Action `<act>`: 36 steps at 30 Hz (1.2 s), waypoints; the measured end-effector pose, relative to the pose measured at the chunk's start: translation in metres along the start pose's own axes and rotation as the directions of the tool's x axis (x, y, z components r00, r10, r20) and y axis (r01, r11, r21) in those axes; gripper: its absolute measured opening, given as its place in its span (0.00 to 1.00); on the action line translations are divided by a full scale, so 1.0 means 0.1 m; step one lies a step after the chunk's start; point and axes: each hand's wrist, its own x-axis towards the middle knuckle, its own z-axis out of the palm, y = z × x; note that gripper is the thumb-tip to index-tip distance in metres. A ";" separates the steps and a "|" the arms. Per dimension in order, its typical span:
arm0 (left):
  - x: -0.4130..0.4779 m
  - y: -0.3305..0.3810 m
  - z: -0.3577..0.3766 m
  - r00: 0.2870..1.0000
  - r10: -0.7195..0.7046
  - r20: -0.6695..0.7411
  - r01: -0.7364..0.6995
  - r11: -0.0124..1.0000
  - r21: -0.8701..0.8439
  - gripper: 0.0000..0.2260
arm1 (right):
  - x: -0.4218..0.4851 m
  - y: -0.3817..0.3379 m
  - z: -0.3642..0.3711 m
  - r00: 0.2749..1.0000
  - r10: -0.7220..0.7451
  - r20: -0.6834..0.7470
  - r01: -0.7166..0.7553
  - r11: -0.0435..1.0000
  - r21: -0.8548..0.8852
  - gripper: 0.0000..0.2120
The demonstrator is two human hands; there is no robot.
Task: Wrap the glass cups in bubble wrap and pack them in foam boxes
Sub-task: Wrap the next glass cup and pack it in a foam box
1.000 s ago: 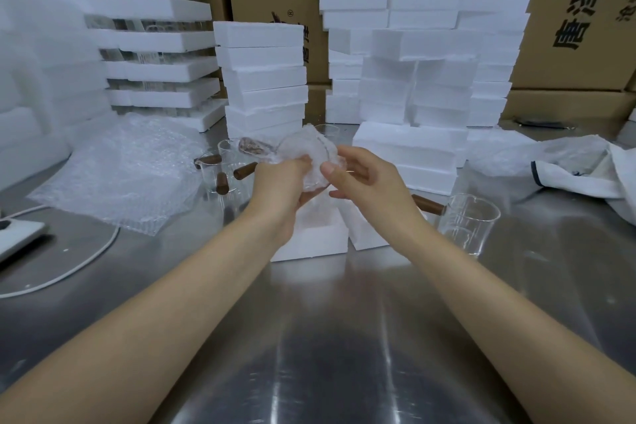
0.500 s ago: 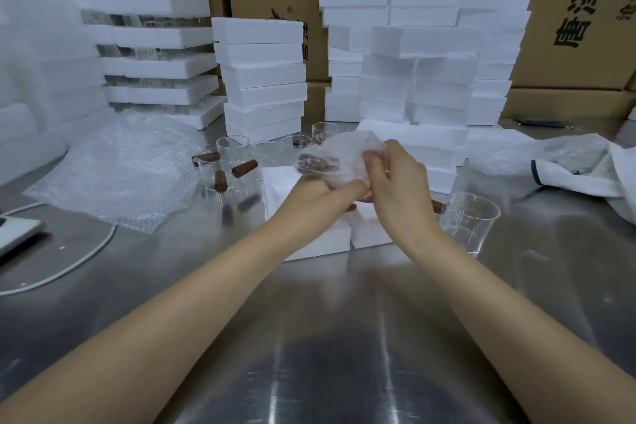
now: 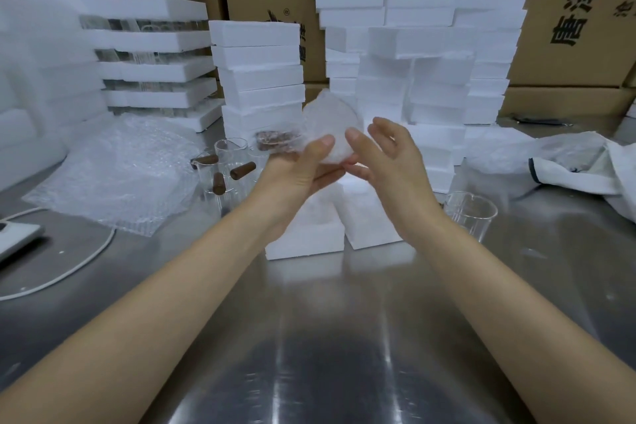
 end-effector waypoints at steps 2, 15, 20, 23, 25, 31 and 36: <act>0.00 -0.01 -0.03 1.000 -0.019 0.011 0.019 1.000 -0.004 0.10 | -0.01 0.00 0.01 0.999 -0.025 0.029 0.029 0.988 -0.152 0.26; -0.10 -0.12 0.04 0.987 0.081 0.142 -0.117 0.955 0.271 0.16 | 0.01 0.14 -0.03 0.990 -0.010 -0.139 -0.014 0.985 -0.172 0.09; -0.02 -0.07 0.03 0.999 -0.016 0.030 0.010 0.978 0.208 0.09 | 0.02 0.09 -0.04 0.999 0.040 -0.014 -0.041 0.997 -0.072 0.16; 0.02 0.01 -0.02 0.998 -0.061 -0.013 0.062 0.991 0.115 0.12 | 0.02 0.06 -0.05 0.997 -0.025 0.077 0.029 0.998 -0.055 0.23; 0.05 0.03 -0.05 0.996 -0.049 -0.077 0.059 0.989 0.138 0.12 | 0.03 0.04 -0.06 0.994 -0.051 0.097 0.053 0.999 -0.012 0.21; 0.06 -0.03 -0.11 0.982 0.006 -0.191 0.050 0.956 0.289 0.16 | 0.04 0.08 -0.04 0.989 -0.073 0.129 0.069 0.997 0.034 0.11; 0.08 -0.06 -0.21 0.953 0.219 -0.210 0.006 0.679 0.734 0.14 | 0.05 0.14 -0.06 0.984 0.003 0.180 0.005 0.999 -0.043 0.04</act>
